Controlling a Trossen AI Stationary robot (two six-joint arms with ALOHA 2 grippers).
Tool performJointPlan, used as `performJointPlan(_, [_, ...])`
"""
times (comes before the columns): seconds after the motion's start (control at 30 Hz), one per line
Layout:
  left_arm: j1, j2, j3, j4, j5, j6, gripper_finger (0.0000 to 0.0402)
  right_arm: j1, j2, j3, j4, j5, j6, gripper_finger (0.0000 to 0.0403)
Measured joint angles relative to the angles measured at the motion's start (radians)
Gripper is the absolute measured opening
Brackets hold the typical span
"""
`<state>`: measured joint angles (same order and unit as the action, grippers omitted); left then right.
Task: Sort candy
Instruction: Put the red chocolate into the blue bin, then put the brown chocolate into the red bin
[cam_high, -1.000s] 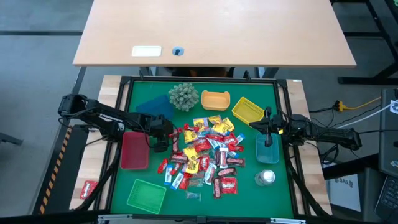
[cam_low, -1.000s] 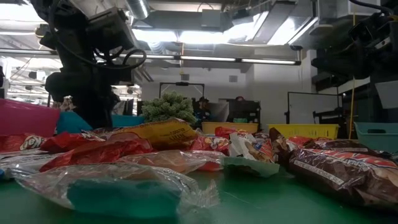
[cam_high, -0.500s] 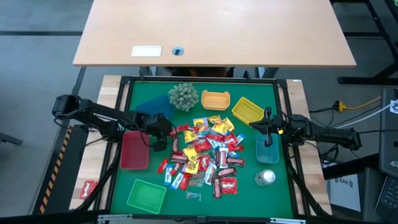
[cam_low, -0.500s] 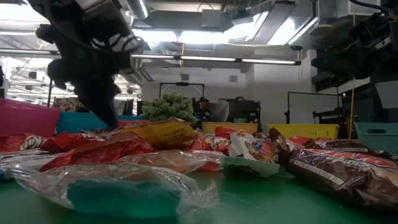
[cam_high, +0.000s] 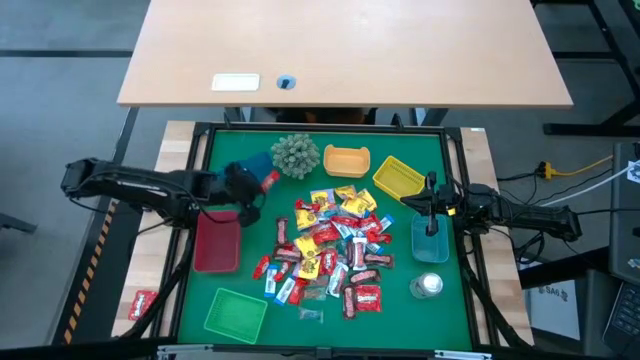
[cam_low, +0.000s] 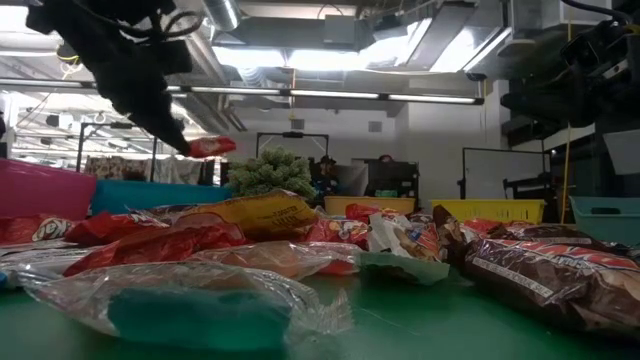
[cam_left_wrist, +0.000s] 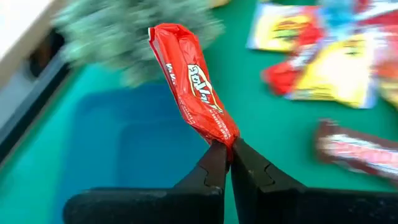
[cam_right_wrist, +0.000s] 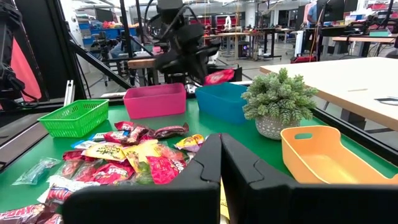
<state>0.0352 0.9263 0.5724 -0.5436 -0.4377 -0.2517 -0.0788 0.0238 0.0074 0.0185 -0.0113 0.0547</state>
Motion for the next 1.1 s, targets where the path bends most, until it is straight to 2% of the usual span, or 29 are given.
performJointPlan(0.17, [0.049,-0.046,0.0,-0.116,-0.079,-0.054,0.0,0.0,0.0,0.0,0.0,0.0,0.0,0.0001])
performJointPlan(0.67, [0.111,-0.044,0.0,-0.145,-0.076,-0.054,0.0002,0.0,0.0,0.0,0.0,0.0,0.0,0.0001])
performJointPlan(0.97, [0.112,-0.044,0.0,-0.145,-0.075,-0.055,0.0081,0.0,0.0,0.0,0.001,0.0,0.0,0.0001])
performJointPlan(1.1, [0.112,-0.044,0.0,-0.124,-0.046,-0.109,0.0117,0.0,0.0,0.0,0.001,0.0,0.0,0.0001])
